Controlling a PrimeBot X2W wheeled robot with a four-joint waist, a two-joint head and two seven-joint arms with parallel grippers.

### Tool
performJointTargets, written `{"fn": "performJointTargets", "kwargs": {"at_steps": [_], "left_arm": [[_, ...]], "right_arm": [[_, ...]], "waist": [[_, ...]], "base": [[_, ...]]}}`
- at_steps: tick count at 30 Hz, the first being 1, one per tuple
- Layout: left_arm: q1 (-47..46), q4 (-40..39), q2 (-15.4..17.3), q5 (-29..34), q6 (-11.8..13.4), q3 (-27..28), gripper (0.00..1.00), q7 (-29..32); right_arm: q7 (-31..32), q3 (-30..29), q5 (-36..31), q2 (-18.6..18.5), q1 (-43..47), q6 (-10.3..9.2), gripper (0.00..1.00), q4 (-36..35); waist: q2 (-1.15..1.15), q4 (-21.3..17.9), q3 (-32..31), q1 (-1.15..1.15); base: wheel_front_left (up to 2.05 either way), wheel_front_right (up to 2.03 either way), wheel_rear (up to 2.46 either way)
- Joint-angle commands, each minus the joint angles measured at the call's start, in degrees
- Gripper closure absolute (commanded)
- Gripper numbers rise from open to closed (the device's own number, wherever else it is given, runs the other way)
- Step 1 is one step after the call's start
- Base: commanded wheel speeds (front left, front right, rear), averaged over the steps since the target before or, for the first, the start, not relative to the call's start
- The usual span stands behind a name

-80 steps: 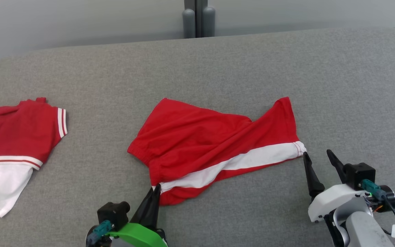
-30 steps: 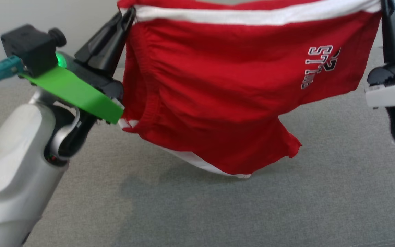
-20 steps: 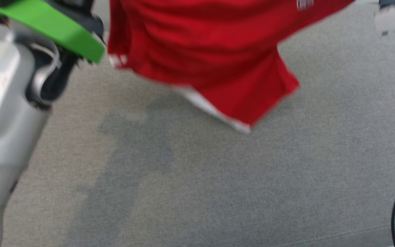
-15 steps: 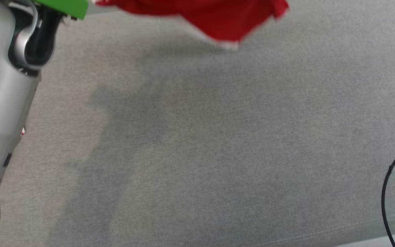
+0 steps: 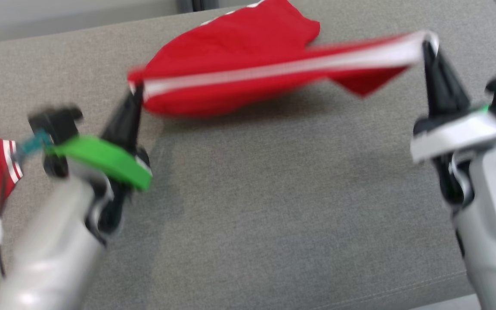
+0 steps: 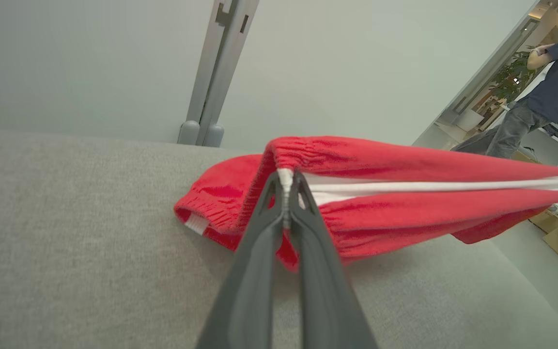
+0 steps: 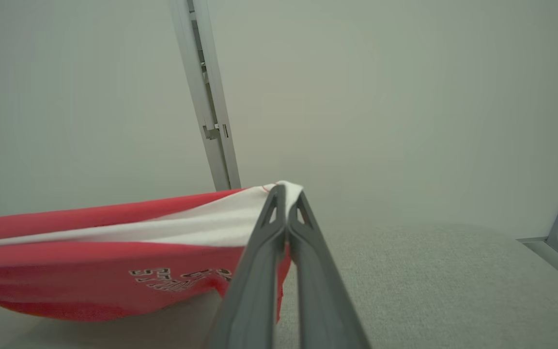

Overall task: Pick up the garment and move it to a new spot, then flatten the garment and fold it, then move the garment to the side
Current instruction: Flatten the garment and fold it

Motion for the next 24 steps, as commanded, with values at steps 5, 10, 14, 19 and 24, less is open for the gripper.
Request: {"fn": "performJointTargets", "kwargs": {"at_steps": [5,10,14,19,24], "left_arm": [[15.12,-0.96,-3.43,1.67,0.21,6.88,1.0,-0.47],[25.48,-3.78,-6.8,6.18,0.21,9.74,1.0,-0.47],[31.94,-5.26,-8.37,9.12,0.21,11.21,1.0,-0.42],[38.44,-7.75,-9.32,11.44,0.21,13.53,1.0,-0.43],[42.85,-12.12,-9.35,13.23,0.22,14.5,1.0,-0.43]], "right_arm": [[-0.3,-2.84,1.81,-0.14,13.14,-0.34,1.0,-2.57],[-0.3,-4.14,1.76,1.03,23.55,-0.38,1.0,-5.95],[-0.3,-4.83,2.19,1.56,30.19,-0.37,1.0,-7.06],[-0.31,-6.49,2.82,1.93,37.24,-0.39,1.0,-9.03],[-0.31,-7.15,3.44,1.63,41.2,-0.39,1.0,-11.72]], "waist": [[0.0,0.47,-3.24,-0.01],[0.0,0.99,-6.19,-0.01],[0.0,1.41,-8.8,-0.01],[0.0,1.89,-11.5,-0.01],[0.0,2.22,-12.27,-0.01]], "base": [[0.0,0.0,0.0],[0.0,0.0,0.0],[0.0,0.0,0.0],[0.0,0.0,0.0],[0.0,0.0,0.0]]}}
